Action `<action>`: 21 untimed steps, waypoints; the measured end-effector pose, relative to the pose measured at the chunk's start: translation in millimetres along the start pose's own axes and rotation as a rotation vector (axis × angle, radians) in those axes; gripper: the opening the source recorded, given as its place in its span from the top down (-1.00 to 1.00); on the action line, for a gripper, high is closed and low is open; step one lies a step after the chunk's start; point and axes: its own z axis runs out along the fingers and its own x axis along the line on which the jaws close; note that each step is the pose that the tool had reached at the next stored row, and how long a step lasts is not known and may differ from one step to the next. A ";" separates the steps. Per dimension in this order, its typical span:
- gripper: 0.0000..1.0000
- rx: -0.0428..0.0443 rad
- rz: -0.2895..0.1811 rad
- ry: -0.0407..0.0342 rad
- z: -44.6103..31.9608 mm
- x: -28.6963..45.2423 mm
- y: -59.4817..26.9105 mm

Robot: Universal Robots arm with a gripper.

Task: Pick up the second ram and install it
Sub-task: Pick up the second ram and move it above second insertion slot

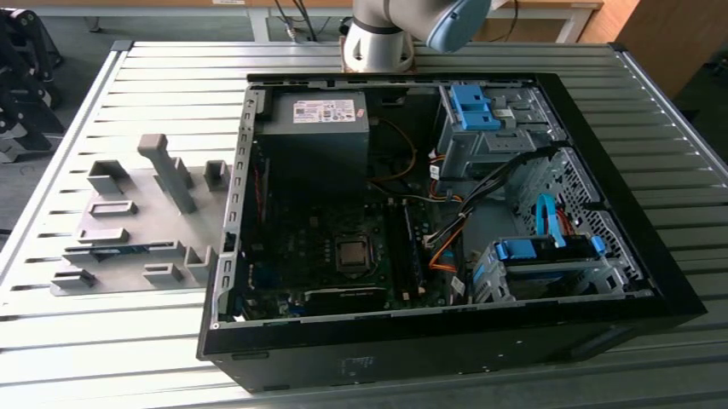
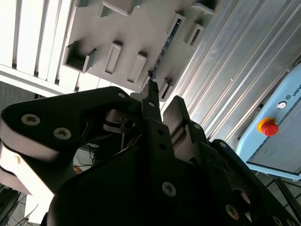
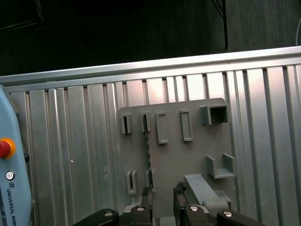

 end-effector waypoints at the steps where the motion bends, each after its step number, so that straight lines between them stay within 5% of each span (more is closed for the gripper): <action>1: 0.36 -0.0006 0.000 -0.0061 0.2 0.0 0.0; 4: 0.36 -0.0063 0.000 -0.0577 0.3 0.5 -0.1; 5: 0.36 -0.0068 0.000 -0.0632 0.3 0.5 -0.2; 9: 0.36 -0.0069 -0.002 -0.0627 1.0 0.8 -0.2; 14: 0.36 -0.0113 -0.002 -0.0277 2.8 0.9 -0.2; 21: 0.36 -0.0119 -0.003 -0.0271 6.8 0.8 -0.1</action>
